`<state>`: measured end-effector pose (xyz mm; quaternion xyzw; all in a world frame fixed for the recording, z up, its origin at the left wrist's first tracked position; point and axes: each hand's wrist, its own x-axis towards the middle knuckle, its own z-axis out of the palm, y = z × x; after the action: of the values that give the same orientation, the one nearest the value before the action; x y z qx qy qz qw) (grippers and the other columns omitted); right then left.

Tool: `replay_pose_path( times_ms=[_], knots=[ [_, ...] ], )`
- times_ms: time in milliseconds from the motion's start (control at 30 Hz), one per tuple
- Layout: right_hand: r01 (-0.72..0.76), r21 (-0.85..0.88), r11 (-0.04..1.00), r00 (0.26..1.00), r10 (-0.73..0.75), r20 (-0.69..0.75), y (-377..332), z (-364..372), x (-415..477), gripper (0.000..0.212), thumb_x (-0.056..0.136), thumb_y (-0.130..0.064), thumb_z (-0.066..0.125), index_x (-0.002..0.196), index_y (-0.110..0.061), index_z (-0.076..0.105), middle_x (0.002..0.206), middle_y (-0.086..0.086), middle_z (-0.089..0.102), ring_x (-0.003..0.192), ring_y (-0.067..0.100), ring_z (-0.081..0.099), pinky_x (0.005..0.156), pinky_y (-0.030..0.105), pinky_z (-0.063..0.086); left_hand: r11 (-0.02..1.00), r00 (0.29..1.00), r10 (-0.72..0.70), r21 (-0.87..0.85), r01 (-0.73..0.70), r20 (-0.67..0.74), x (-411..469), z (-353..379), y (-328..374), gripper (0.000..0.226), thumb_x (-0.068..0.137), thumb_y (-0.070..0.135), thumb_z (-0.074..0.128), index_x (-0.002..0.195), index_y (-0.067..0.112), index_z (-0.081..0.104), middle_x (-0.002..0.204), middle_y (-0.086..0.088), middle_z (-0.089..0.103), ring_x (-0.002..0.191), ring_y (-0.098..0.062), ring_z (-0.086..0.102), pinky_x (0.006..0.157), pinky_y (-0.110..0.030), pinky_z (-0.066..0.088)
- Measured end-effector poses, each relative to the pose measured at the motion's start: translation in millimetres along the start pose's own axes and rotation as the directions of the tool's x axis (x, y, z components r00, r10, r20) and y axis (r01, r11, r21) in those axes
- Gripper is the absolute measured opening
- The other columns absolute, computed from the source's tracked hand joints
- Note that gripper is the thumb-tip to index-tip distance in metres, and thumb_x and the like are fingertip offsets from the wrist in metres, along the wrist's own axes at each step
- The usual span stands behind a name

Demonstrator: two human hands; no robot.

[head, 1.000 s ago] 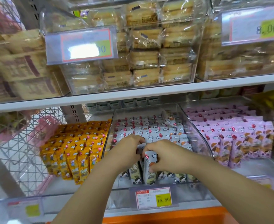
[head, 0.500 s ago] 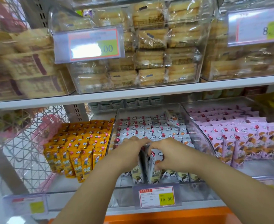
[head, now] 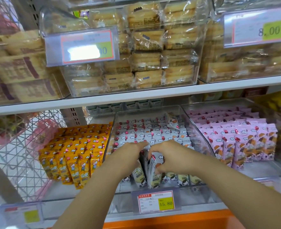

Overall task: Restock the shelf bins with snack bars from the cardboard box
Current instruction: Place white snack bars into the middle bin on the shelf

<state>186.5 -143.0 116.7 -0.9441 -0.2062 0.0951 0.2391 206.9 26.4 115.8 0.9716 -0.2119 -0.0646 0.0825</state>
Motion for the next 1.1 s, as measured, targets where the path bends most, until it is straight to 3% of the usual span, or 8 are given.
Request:
replay_pose_path(
  times_ms=[67,233,433,700,833,1033,1100],
  knots=[
    [0.0,-0.004,1.0,1.0,0.0,-0.004,0.6,-0.1,-0.1,0.035,0.078,-0.023,0.076,0.109,-0.03,0.061,0.101,-0.001,0.059,0.082,0.023,0.064,0.079,0.041,0.053,1.0,1.0,-0.009,-0.006,0.009,-0.006,0.0,1.2,-0.5,0.076,0.087,0.0,0.059,0.148,0.033,0.029,0.123,-0.006,0.059,0.105,-0.022,0.058,0.084,-0.031,0.05],
    [-0.002,-0.006,1.0,1.0,0.002,-0.006,0.5,-0.7,-0.8,0.035,0.078,-0.024,0.076,0.11,-0.03,0.06,0.107,-0.002,0.057,0.089,0.02,0.062,0.083,0.04,0.052,1.0,1.0,0.002,-0.025,-0.003,-0.015,-0.7,1.6,-1.3,0.078,0.086,-0.002,0.058,0.148,0.032,0.027,0.138,-0.003,0.05,0.122,-0.017,0.049,0.089,-0.025,0.042],
    [-0.004,-0.01,1.0,1.0,0.004,0.001,0.4,-1.3,-0.5,0.036,0.078,-0.024,0.076,0.11,-0.03,0.061,0.115,0.0,0.058,0.093,0.02,0.06,0.085,0.039,0.05,0.998,0.998,-0.01,-0.066,0.006,-0.061,-0.4,2.8,0.8,0.075,0.085,0.0,0.062,0.145,0.033,0.033,0.138,-0.005,0.039,0.119,-0.024,0.049,0.092,-0.03,0.043],
    [-0.004,-0.027,1.0,1.0,0.005,0.015,-1.3,-1.1,-0.7,0.039,0.078,-0.023,0.076,0.113,-0.031,0.06,0.113,-0.002,0.057,0.09,0.02,0.062,0.084,0.041,0.051,0.999,0.992,-0.009,-0.042,0.003,-0.127,3.7,8.6,0.9,0.066,0.086,-0.005,0.056,0.141,0.029,0.041,0.136,-0.004,0.042,0.111,-0.023,0.054,0.09,-0.035,0.049],
    [0.003,-0.058,0.998,1.0,-0.002,0.027,-4.0,-0.9,-1.4,0.039,0.078,-0.023,0.076,0.113,-0.029,0.06,0.098,-0.005,0.055,0.083,0.021,0.061,0.079,0.038,0.052,0.997,0.996,-0.02,-0.071,0.014,-0.087,3.0,6.6,-2.9,0.07,0.085,0.0,0.061,0.143,0.031,0.038,0.14,-0.003,0.048,0.118,-0.021,0.053,0.087,-0.026,0.046],
    [-0.006,-0.061,0.998,0.999,0.008,0.037,-6.0,1.9,-1.9,0.039,0.079,-0.023,0.076,0.114,-0.026,0.06,0.099,0.006,0.06,0.084,0.023,0.062,0.076,0.038,0.052,0.999,0.999,-0.032,0.039,0.033,-0.025,-0.5,8.1,0.9,0.082,0.083,-0.009,0.055,0.147,0.031,0.023,0.136,-0.008,0.045,0.126,-0.025,0.039,0.095,-0.038,0.045],
    [-0.005,-0.062,0.998,0.999,0.007,0.036,-6.0,1.1,-2.4,0.038,0.08,-0.023,0.075,0.114,-0.026,0.059,0.1,0.006,0.061,0.081,0.022,0.062,0.075,0.037,0.052,0.998,1.0,-0.02,0.057,0.021,-0.014,-2.8,6.8,2.2,0.081,0.084,-0.008,0.054,0.147,0.031,0.021,0.136,-0.008,0.043,0.123,-0.026,0.042,0.092,-0.037,0.046]
  ],
)
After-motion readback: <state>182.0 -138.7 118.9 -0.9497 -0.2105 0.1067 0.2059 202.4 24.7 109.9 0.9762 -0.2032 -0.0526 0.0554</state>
